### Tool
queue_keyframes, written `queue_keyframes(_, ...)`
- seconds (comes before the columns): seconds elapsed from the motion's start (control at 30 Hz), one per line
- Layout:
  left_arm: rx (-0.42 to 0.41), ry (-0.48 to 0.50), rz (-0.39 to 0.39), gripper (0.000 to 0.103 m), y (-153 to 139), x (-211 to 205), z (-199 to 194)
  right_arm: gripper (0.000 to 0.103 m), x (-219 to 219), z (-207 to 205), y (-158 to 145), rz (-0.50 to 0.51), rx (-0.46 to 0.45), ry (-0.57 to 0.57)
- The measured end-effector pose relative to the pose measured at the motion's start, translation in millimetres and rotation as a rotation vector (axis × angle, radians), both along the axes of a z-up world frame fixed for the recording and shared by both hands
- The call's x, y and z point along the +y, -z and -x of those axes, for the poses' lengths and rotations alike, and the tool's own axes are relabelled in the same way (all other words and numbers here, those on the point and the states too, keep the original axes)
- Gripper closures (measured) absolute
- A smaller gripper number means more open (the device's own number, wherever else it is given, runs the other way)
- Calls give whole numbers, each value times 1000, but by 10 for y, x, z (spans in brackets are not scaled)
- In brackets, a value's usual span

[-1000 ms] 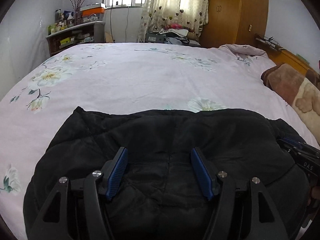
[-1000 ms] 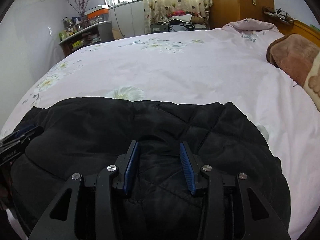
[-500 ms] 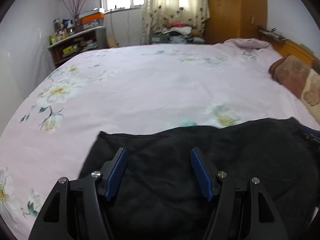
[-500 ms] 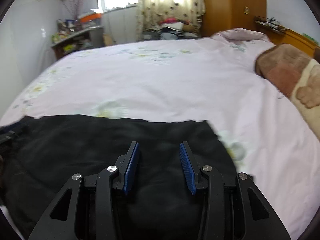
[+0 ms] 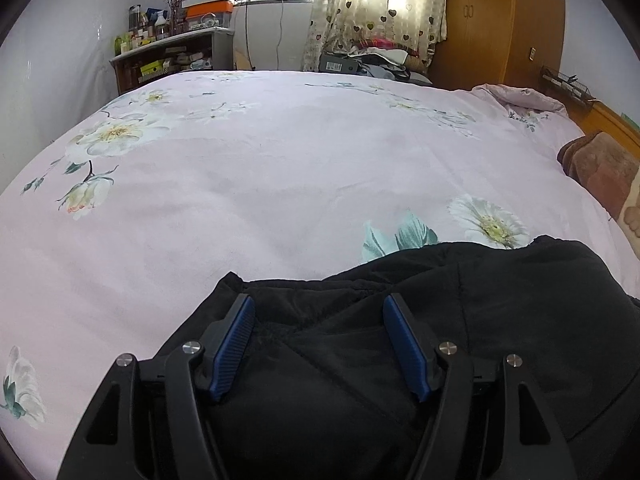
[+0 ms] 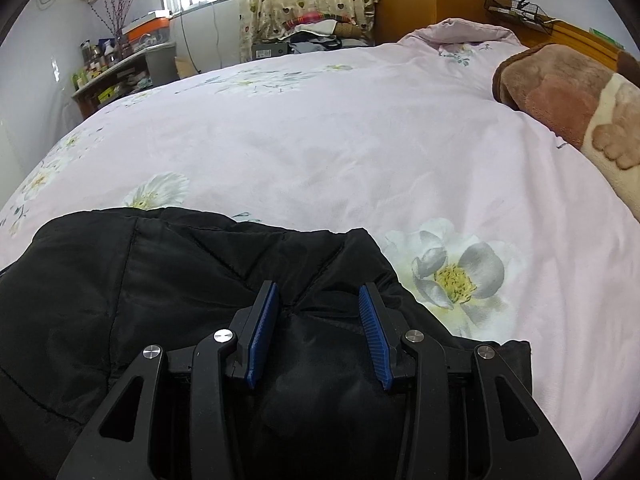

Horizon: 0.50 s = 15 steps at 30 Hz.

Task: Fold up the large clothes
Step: 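Lower the folded hem onto the jacket and open both tools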

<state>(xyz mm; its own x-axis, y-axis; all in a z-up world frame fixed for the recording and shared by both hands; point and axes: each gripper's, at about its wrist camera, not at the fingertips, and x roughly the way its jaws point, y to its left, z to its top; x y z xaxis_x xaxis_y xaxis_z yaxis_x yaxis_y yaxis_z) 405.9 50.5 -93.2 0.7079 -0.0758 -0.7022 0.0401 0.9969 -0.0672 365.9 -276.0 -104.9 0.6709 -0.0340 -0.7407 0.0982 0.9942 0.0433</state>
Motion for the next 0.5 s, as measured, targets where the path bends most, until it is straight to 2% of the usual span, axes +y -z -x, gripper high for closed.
queue_keyframes(0.33,6,-2,0,33,2,-13,-12,61,-7,-18,22,-2,5,2)
queue_keyframes(0.5,61,8,-16,33,-110,-28,-80,61,-17,-77,-68,-2,59,0)
